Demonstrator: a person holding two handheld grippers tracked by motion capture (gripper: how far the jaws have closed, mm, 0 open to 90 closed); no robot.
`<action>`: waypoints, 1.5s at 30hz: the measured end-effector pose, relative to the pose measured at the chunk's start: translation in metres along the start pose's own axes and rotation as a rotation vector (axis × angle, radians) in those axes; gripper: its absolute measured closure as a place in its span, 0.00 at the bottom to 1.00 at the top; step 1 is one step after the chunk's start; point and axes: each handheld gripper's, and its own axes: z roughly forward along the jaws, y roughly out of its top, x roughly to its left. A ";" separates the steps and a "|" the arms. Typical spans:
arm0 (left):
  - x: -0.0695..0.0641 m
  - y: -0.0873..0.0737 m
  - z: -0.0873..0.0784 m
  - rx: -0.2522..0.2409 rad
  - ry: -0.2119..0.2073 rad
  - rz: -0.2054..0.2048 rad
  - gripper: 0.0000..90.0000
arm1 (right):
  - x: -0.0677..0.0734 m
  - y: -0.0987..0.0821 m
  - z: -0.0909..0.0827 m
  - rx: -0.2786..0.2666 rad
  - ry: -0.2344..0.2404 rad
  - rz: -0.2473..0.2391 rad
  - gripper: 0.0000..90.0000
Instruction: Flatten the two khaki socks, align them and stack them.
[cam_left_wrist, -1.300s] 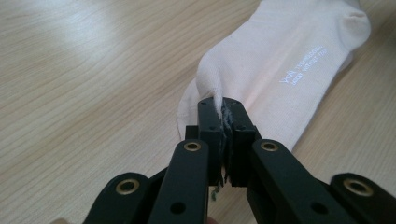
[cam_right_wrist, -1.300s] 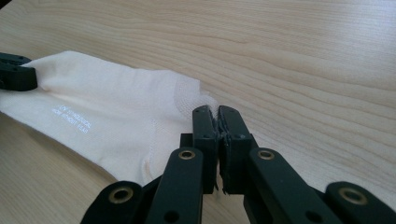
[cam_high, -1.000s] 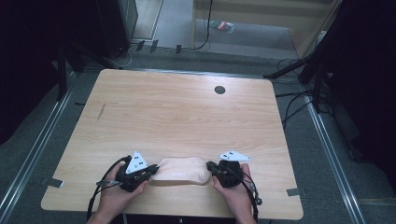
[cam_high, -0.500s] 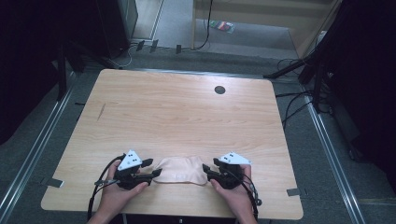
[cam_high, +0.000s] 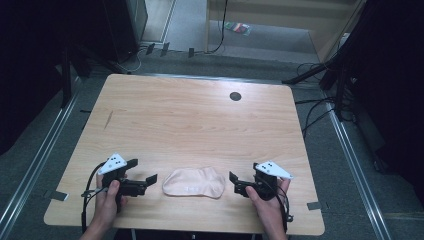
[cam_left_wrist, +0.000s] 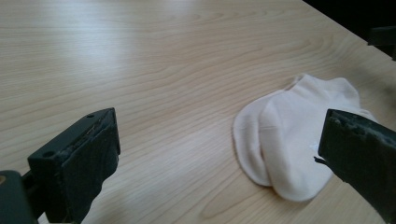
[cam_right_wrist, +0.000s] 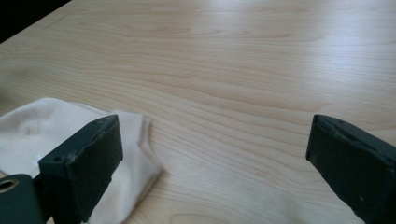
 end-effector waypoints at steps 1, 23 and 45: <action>0.000 0.000 0.000 0.000 0.000 0.000 0.00 | 0.000 0.000 0.000 0.000 0.000 0.000 0.04; 0.060 -0.021 -0.049 -0.017 0.177 -0.045 0.00 | -0.064 -0.022 -0.038 -0.022 -0.110 0.030 0.03; 0.108 -0.048 -0.115 -0.073 0.375 -0.129 0.00 | -0.117 -0.046 -0.081 -0.030 -0.242 0.109 0.03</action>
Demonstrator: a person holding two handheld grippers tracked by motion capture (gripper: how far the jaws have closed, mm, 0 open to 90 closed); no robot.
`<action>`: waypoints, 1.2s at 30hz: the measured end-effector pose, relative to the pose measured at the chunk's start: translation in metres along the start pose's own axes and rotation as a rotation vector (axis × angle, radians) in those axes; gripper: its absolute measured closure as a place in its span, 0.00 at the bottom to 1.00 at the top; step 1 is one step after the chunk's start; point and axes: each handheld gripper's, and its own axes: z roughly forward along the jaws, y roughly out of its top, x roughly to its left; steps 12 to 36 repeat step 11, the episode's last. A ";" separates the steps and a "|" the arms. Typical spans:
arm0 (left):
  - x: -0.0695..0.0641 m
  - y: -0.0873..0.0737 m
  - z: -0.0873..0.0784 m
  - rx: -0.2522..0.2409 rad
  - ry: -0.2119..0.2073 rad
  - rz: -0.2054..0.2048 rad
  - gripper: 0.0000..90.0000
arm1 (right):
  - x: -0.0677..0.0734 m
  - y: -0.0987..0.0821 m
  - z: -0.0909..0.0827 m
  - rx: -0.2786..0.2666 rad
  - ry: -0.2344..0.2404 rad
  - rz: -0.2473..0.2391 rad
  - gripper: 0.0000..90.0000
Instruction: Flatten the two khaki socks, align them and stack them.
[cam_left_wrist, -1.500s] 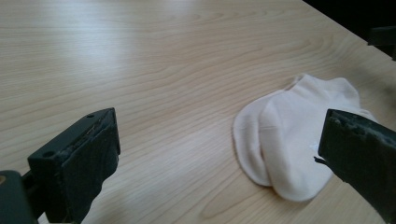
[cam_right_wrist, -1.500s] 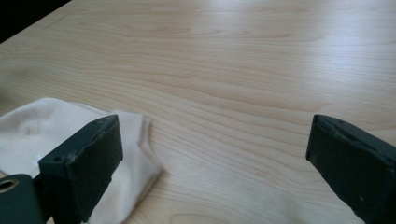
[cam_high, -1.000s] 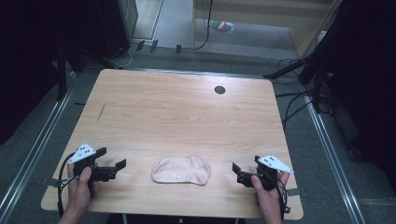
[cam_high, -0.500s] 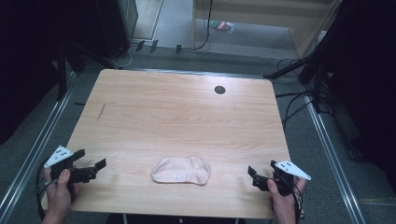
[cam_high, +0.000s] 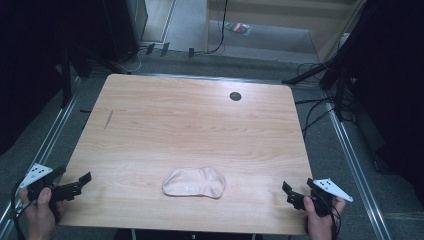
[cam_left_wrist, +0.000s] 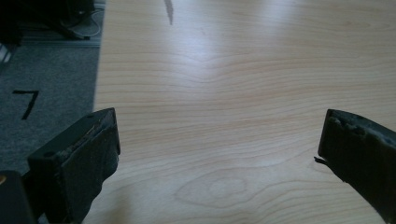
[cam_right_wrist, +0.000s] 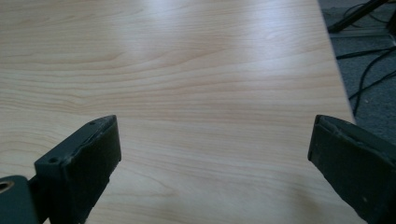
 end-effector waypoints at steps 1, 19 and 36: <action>0.003 -0.001 -0.001 -0.001 0.009 -0.004 0.00 | -0.003 -0.001 -0.002 -0.001 -0.006 0.002 0.03; 0.007 -0.004 0.003 -0.001 0.023 -0.047 0.00 | -0.020 -0.007 -0.013 -0.012 -0.031 0.049 0.03; 0.007 -0.004 0.003 -0.001 0.023 -0.047 0.00 | -0.020 -0.007 -0.013 -0.012 -0.031 0.049 0.03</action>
